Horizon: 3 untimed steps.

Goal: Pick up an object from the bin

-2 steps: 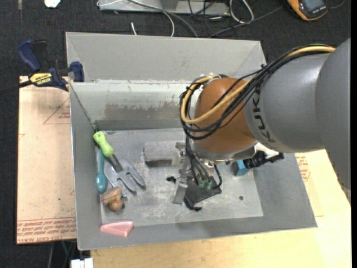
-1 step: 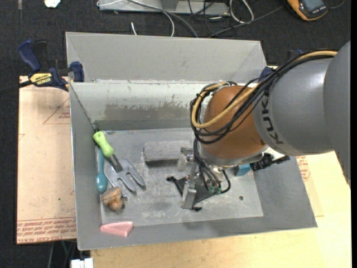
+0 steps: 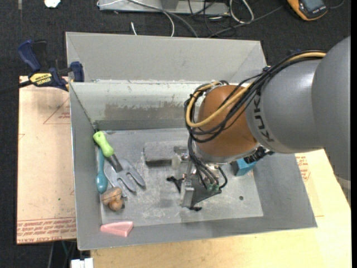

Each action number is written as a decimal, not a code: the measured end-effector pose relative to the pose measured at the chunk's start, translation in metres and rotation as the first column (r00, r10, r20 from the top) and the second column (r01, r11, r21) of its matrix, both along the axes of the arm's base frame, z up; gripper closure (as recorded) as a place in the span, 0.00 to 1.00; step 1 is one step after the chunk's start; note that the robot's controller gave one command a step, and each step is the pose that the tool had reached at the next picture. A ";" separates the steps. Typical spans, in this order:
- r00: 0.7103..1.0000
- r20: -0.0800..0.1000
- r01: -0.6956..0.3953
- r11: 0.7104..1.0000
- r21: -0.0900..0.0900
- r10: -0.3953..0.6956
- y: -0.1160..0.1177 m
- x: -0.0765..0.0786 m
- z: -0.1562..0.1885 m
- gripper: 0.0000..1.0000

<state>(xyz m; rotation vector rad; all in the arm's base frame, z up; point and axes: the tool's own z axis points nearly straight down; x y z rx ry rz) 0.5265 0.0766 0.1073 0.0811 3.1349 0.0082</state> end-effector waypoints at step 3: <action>0.953 0.003 0.303 0.953 0.004 -0.303 -0.082 0.046 -0.027 0.00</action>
Offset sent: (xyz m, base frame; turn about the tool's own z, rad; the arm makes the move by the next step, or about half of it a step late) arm 0.0226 -0.0439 0.0165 0.2218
